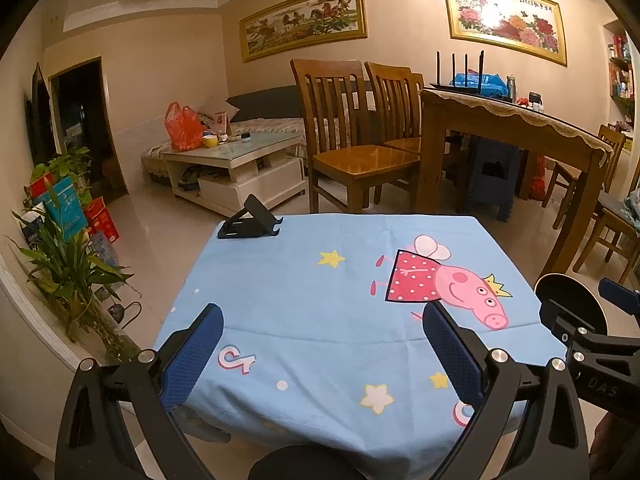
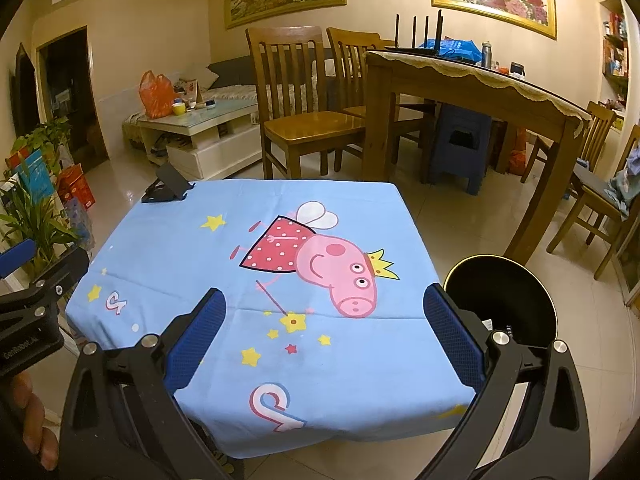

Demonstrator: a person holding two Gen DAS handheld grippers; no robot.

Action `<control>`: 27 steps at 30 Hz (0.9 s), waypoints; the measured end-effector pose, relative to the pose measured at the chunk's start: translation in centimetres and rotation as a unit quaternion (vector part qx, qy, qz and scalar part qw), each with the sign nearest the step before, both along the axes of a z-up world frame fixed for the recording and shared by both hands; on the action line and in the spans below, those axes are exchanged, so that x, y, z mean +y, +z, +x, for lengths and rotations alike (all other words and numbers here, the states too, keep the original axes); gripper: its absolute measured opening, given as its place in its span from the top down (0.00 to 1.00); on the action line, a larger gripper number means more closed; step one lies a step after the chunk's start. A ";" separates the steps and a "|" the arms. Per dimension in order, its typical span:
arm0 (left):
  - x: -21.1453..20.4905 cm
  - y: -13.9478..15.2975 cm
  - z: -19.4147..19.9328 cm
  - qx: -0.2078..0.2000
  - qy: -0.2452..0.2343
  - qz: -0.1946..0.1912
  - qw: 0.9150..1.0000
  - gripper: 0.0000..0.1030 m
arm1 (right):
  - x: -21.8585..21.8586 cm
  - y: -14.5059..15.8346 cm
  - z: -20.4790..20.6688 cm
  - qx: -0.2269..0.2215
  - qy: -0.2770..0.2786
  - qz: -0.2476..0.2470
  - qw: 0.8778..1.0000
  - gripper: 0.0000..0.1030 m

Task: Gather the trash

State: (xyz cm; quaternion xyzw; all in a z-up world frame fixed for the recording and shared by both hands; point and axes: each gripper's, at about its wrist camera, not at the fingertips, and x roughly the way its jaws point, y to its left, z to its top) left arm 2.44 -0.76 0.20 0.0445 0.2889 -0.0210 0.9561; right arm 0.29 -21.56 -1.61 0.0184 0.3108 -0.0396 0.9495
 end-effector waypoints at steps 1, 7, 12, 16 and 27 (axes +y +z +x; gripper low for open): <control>0.0 0.0 0.0 0.000 -0.001 -0.001 1.000 0.06 | 0.1 0.0 0.0 0.000 0.001 -0.001 1.000 0.05; 0.2 -0.2 0.0 0.000 0.004 -0.002 1.000 0.06 | 0.3 0.0 0.0 0.001 0.001 0.000 1.000 0.05; 0.2 -0.4 -0.1 0.001 0.005 -0.001 1.000 0.06 | 0.3 0.0 0.0 0.001 0.001 -0.001 1.000 0.05; 0.2 -0.3 -0.1 0.000 0.005 -0.001 1.000 0.06 | 0.2 0.0 0.0 0.001 0.001 0.000 1.000 0.05; 0.2 -0.4 -0.1 0.000 0.005 -0.001 1.000 0.06 | 0.3 0.0 0.0 0.002 0.001 -0.001 1.000 0.05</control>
